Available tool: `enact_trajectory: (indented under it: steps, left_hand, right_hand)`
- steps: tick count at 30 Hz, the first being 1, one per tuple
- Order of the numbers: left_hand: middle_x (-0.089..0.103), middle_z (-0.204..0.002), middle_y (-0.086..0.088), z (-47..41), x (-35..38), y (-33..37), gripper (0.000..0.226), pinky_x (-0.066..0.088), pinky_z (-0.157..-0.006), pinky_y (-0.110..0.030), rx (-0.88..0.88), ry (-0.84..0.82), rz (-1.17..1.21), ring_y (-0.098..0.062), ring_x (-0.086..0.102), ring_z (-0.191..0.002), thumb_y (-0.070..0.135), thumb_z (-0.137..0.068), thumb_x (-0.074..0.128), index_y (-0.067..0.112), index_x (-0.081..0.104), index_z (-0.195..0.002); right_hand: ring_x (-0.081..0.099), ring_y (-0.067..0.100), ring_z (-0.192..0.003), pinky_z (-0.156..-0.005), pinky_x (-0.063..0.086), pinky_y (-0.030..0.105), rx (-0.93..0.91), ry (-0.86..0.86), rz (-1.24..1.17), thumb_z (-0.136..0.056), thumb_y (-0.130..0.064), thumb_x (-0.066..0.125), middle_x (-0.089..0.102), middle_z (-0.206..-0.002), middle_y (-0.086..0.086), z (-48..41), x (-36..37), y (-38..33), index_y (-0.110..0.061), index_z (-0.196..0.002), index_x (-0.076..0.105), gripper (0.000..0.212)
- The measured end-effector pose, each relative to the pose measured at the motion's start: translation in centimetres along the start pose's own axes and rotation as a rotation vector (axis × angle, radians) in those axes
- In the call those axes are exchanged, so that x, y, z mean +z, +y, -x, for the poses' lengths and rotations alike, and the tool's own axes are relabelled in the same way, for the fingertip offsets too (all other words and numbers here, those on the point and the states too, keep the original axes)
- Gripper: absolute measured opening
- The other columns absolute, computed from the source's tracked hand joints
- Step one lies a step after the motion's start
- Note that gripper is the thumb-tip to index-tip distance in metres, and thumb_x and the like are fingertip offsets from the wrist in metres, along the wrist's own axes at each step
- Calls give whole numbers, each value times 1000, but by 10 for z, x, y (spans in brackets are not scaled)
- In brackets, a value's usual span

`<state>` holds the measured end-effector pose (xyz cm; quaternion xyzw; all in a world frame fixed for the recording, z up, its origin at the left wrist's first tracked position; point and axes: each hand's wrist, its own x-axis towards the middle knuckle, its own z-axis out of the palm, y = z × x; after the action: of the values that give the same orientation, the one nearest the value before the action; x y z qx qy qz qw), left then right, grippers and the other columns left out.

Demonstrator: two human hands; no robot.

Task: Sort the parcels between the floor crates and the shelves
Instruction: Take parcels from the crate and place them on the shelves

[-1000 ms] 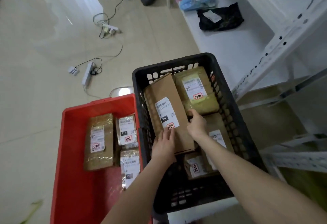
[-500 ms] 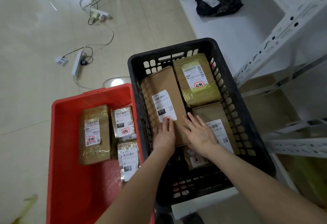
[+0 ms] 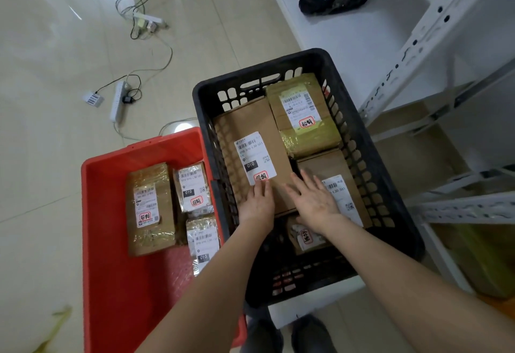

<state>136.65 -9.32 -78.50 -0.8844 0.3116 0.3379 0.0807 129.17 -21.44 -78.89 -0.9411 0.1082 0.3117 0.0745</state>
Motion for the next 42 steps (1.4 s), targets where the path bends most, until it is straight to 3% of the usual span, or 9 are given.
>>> enact_trajectory:
  steps: [11, 19, 28, 34, 42]
  left_hand:
    - [8, -157, -10, 47, -36, 15, 105, 34, -106, -43, 173, 18, -179, -27, 17, -143, 26, -77, 77, 11, 4, -151]
    - [21, -153, -10, 107, -77, 40, 98, 45, -93, -42, 420, 157, -349, -30, 35, -133, 33, -79, 74, 13, 10, -150]
    - [23, -152, -9, 210, -80, 139, 95, 43, -96, -42, 746, 158, -445, -30, 33, -136, 29, -79, 74, 15, 12, -151]
    - [34, -142, -7, 305, -47, 216, 76, 46, -93, -43, 1006, 269, -545, -28, 41, -128, 23, -84, 68, 17, 23, -145]
    - [27, -149, -7, 458, 14, 312, 80, 45, -95, -44, 1201, 326, -626, -29, 37, -132, 35, -82, 70, 16, 24, -144]
  right_hand:
    - [-6, 28, -147, -118, 4, 41, 204, 150, -155, -87, -44, 62, 6, -160, 8, 69, -17, 7, -22, -149, 21, 77]
    - [2, 28, -146, -116, 11, 42, 446, 329, -318, -85, -53, 57, 17, -156, 6, 162, -34, -12, -25, -146, 27, 73]
    - [4, 28, -147, -116, 17, 46, 829, 428, -446, -86, -53, 58, 17, -157, 6, 327, -12, -14, -25, -145, 31, 71]
    - [11, 29, -145, -114, 21, 45, 1062, 480, -486, -85, -55, 58, 23, -152, 8, 454, 31, -19, -21, -142, 34, 70]
    - [19, 28, -142, -114, 22, 42, 1247, 571, -460, -84, -54, 59, 28, -148, 6, 626, 102, -38, -24, -138, 38, 66]
